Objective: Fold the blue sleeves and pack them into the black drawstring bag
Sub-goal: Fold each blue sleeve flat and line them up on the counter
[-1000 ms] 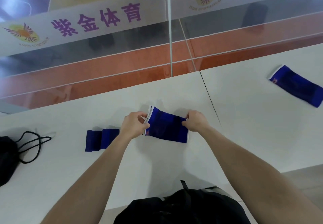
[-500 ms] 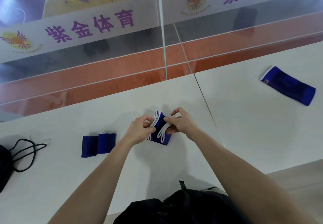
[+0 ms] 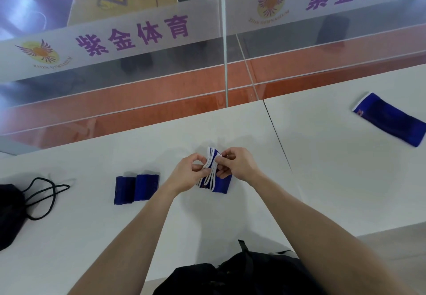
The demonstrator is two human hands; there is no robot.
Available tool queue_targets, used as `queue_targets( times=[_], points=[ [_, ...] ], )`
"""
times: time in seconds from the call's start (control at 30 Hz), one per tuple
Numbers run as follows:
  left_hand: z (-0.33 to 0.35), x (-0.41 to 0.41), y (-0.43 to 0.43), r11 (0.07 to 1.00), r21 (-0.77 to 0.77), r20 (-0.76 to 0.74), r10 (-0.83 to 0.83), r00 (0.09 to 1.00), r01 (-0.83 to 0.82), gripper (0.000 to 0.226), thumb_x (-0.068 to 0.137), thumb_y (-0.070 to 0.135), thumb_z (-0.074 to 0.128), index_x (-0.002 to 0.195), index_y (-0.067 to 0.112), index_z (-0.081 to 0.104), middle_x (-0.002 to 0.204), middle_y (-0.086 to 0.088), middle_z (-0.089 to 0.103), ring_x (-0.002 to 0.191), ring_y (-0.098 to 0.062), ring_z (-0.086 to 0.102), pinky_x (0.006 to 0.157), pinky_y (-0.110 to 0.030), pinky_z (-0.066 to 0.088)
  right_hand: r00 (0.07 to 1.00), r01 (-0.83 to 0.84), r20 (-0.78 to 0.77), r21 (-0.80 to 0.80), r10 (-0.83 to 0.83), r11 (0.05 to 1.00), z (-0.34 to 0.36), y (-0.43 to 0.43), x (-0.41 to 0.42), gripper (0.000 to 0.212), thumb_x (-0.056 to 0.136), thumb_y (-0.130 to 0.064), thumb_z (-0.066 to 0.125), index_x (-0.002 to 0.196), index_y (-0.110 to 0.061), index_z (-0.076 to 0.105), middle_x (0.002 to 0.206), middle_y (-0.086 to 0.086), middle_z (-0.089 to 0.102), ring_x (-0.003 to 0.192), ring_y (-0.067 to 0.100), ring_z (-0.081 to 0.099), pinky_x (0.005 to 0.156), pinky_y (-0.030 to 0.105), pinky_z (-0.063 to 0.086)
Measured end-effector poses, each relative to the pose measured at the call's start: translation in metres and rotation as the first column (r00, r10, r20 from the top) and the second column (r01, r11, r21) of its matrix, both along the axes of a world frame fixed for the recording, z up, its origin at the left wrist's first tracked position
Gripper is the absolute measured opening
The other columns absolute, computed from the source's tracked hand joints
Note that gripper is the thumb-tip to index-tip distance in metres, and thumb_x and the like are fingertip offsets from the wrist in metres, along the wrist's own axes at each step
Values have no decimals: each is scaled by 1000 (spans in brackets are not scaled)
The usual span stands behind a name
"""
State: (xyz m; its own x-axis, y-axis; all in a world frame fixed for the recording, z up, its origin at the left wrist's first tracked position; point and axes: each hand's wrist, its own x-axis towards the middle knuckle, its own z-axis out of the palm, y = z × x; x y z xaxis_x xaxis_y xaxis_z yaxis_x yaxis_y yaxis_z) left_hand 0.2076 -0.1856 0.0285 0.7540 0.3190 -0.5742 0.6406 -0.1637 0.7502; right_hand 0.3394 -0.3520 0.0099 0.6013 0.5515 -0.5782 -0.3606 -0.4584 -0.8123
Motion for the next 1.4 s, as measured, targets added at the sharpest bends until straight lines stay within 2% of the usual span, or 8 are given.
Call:
queue_targets(
  times=[0.3,0.43,0.57,0.7,0.83,0.93,1.03,1.4],
  points=[
    [-3,-3,-4,985,172,5,4,1000,-4,48,82,19,93,111,29,57,102,4,83,91,-16,80,67,-33,67,998,-18,62,-17,19,1000,7,6,-8,26,99,-25,83,105,-3,70,75,11,81,59,26,76,63,43,67],
    [1,-6,0,969,246,60,10,998,-24,36,87,9,82,105,32,61,94,11,83,79,-7,76,59,-24,60,984,178,41,-130,-175,975,17,0,-2,47,101,-60,67,107,-13,60,80,12,81,64,34,80,62,43,68],
    [3,-9,11,978,206,120,-26,992,1,31,86,0,84,99,27,76,95,12,83,82,-4,75,75,-24,56,942,63,-299,-296,-155,953,6,-14,12,91,91,-85,56,132,-4,58,121,20,73,87,39,83,71,47,69],
    [5,-8,13,986,151,177,-91,980,64,34,80,-1,93,92,29,83,115,14,82,115,8,70,98,-26,55,777,-55,-628,-9,37,998,0,-20,5,66,95,-46,82,136,3,67,127,25,77,111,39,79,95,47,66],
    [2,-15,14,978,203,154,12,988,-44,40,86,-8,85,95,32,86,159,16,51,142,-5,51,106,-38,58,830,61,-558,77,-8,995,-12,-14,-3,46,92,-7,86,133,4,69,125,16,81,116,29,78,104,42,63],
    [4,-20,9,955,-52,168,296,940,-291,52,103,-8,58,124,35,79,150,13,60,131,-18,68,90,-40,67,899,100,-435,97,-48,990,-11,-7,-7,43,93,-2,83,133,0,68,122,12,82,112,27,79,90,35,66],
    [2,-20,7,847,-273,21,480,877,-457,38,113,31,61,148,37,50,133,-2,76,108,-26,82,86,-44,68,938,103,-341,95,-65,990,-11,-3,-11,43,93,0,82,134,-3,68,122,10,81,108,25,79,83,30,66],
    [-16,-47,17,879,-113,10,467,884,-463,23,111,23,64,132,13,69,110,-5,84,100,-23,83,83,-41,69,951,39,-309,135,5,990,-18,14,-42,26,105,-12,73,128,1,70,121,14,81,107,30,82,85,38,68]
  ],
)
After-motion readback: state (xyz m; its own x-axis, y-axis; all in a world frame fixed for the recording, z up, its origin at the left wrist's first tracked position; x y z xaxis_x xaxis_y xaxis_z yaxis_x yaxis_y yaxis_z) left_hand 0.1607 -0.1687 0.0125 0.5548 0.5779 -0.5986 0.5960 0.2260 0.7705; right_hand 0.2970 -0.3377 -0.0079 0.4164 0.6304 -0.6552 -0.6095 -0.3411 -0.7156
